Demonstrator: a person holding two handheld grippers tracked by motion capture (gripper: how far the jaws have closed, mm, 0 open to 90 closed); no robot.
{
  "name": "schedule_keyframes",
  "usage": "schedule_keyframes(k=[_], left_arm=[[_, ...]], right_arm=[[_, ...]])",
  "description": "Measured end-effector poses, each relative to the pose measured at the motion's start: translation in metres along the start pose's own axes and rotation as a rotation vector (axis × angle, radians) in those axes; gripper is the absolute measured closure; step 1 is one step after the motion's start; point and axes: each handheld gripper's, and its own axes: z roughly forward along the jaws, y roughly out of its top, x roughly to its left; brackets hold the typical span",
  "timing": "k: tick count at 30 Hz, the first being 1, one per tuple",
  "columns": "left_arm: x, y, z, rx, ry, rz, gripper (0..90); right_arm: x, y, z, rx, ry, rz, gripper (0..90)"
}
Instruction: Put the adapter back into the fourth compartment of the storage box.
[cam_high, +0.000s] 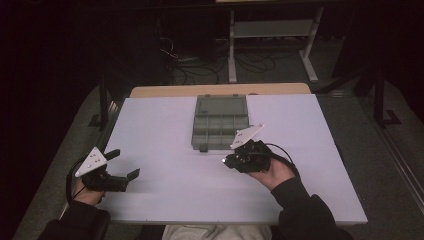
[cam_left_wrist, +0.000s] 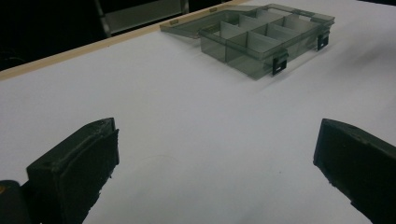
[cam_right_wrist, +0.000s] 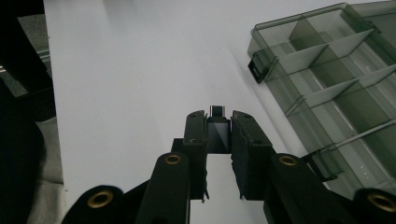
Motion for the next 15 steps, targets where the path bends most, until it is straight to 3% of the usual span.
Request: schedule_keyframes(k=[15], left_arm=[[0.000,0.000,0.000,0.002,-0.001,0.002,0.0]], right_arm=[[-0.022,0.003,-0.012,-0.046,-0.036,0.031,74.9]])
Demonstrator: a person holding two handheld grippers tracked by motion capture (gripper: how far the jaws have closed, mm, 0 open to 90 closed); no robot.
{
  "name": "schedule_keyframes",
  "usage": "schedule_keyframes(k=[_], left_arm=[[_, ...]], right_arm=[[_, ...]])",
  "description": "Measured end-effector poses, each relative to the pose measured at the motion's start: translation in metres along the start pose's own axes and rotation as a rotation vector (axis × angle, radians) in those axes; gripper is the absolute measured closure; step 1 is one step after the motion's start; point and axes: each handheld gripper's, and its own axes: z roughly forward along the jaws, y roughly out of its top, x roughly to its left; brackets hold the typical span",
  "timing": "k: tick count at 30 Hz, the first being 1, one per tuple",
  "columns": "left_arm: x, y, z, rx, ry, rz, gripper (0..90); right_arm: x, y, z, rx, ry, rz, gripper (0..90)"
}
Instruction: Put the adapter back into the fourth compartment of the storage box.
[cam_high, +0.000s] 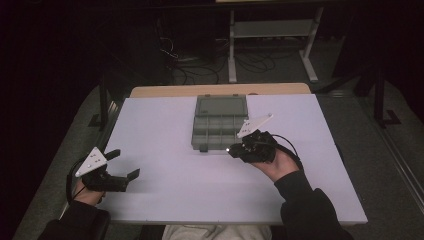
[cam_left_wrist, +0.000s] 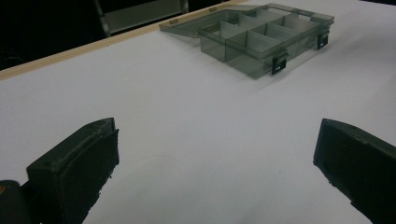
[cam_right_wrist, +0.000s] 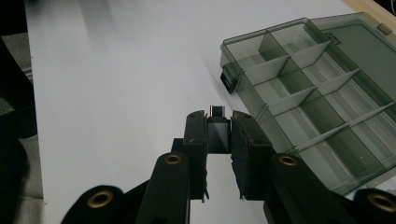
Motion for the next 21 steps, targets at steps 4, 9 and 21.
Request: schedule_keyframes(k=[4,9,21], left_arm=[[0.000,0.000,0.000,0.002,0.003,-0.002,0.0],[0.000,0.000,0.000,0.002,0.003,-0.004,0.0],[0.001,-0.001,0.000,0.003,0.003,-0.005,0.0]], right_arm=[[-0.007,0.005,0.002,-0.002,-0.010,0.007,74.9],[-0.015,0.010,0.006,-0.005,-0.013,0.009,74.9],[-0.035,0.016,0.010,-0.029,-0.028,0.050,74.8]])
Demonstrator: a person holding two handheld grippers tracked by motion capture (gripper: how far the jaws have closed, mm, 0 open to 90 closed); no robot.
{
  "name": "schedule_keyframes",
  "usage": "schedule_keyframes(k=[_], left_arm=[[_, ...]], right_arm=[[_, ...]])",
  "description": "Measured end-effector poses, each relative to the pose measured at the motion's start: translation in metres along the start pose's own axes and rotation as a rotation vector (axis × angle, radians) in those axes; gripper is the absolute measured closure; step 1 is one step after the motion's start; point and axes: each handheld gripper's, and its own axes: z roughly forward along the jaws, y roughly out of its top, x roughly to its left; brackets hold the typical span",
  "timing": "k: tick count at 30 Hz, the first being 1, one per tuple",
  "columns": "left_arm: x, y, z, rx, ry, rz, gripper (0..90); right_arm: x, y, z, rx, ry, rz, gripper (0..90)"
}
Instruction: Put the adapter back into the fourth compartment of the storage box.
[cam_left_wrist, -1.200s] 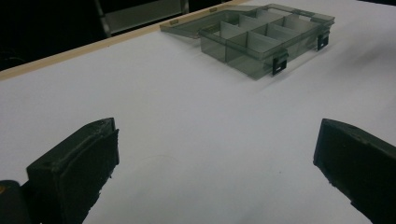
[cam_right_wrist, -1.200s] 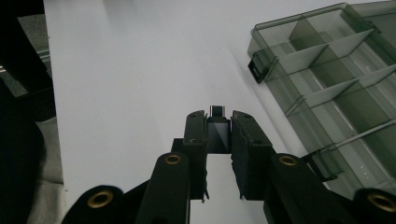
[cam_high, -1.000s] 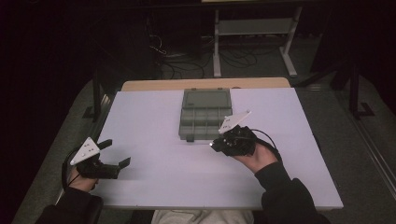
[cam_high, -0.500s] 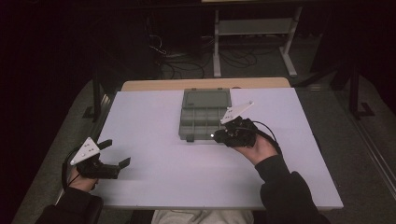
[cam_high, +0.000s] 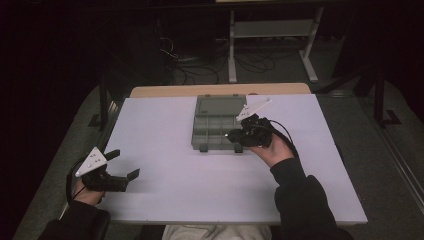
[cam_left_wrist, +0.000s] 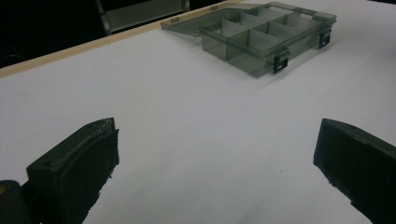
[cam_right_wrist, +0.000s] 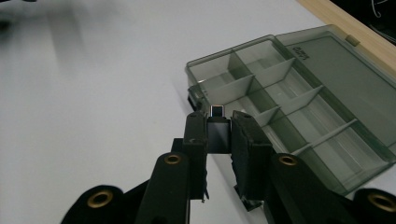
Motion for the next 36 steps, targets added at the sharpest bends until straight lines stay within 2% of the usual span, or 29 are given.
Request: schedule_keyframes(k=[3,4,6,16,20,21,28,36], left_arm=[[0.000,0.000,0.000,0.000,0.000,0.000,0.0],[0.000,0.000,0.000,0.000,0.001,0.000,0.0],[0.000,0.000,0.000,0.000,0.001,0.000,0.0],[0.000,0.000,0.000,0.001,0.000,0.001,0.0],[0.000,0.000,0.000,-0.001,0.000,0.001,0.0],[0.000,0.000,0.000,-0.001,0.000,0.001,0.0],[0.000,0.000,0.000,-0.001,-0.001,0.000,0.0],[0.000,0.000,0.000,0.000,0.002,0.001,0.0]], right_arm=[[-0.005,0.001,0.001,0.005,-0.007,0.010,74.9],[-0.013,0.002,0.001,0.009,-0.025,0.025,74.9],[-0.017,0.004,0.000,0.014,-0.037,0.035,74.8],[-0.039,0.011,-0.005,0.056,-0.083,0.037,74.8],[-0.046,0.012,-0.006,0.046,-0.089,0.062,74.8],[-0.052,0.013,-0.005,0.048,-0.102,0.077,74.8],[-0.062,0.017,-0.004,0.060,-0.140,0.093,74.6],[-0.075,0.015,0.004,0.064,-0.160,0.127,74.7]])
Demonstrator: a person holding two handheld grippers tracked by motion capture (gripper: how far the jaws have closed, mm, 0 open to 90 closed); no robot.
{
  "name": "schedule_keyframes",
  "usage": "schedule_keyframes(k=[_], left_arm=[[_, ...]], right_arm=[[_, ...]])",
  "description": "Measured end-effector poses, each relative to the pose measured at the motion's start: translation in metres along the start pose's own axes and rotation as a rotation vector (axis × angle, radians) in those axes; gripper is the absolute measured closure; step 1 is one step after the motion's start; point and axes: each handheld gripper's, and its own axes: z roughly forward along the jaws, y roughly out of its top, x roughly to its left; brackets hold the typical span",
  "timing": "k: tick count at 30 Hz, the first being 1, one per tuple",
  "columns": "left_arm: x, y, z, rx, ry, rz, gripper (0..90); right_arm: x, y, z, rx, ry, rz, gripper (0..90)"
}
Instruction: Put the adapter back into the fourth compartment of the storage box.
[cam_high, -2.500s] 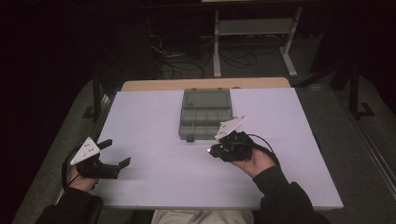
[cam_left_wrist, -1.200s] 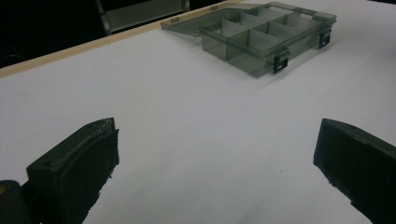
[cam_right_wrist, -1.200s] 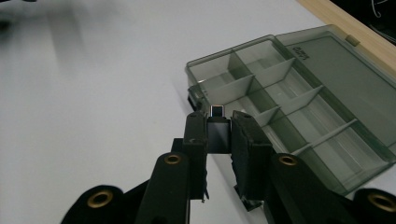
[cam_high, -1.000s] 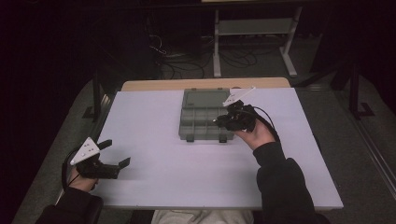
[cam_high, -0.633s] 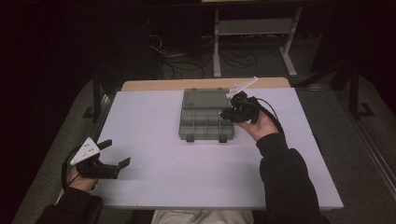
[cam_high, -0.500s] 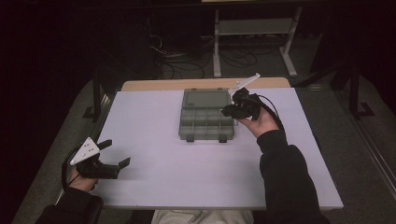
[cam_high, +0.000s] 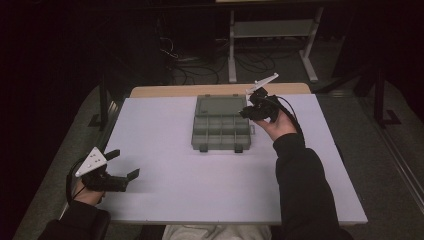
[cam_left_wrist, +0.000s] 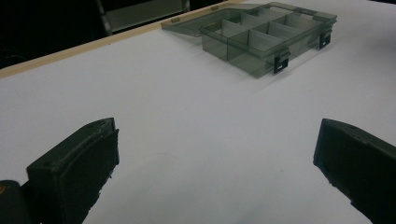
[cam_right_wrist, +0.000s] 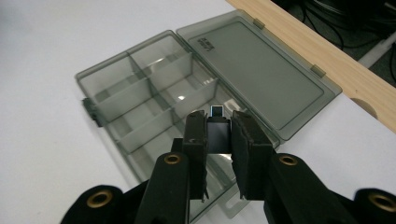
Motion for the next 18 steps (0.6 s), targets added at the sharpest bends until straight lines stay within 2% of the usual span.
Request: schedule_keyframes(k=[6,7,13,14,18], left_arm=[[0.000,0.000,0.000,0.001,-0.002,-0.001,0.0],[0.001,0.000,0.000,0.001,-0.003,-0.002,0.0],[0.000,0.000,0.000,0.000,-0.003,-0.002,0.0],[0.001,0.000,0.000,0.000,-0.002,-0.003,0.0],[0.001,0.000,0.000,0.001,0.000,-0.005,0.0]], right_arm=[[-0.004,-0.002,0.011,0.008,-0.013,0.008,74.6],[-0.004,-0.001,0.018,0.019,-0.022,-0.001,74.7],[-0.006,0.000,0.028,0.026,-0.016,0.013,74.6],[-0.008,-0.001,0.036,0.049,-0.012,0.024,74.6],[-0.012,-0.004,0.044,0.071,-0.010,0.033,74.6]])
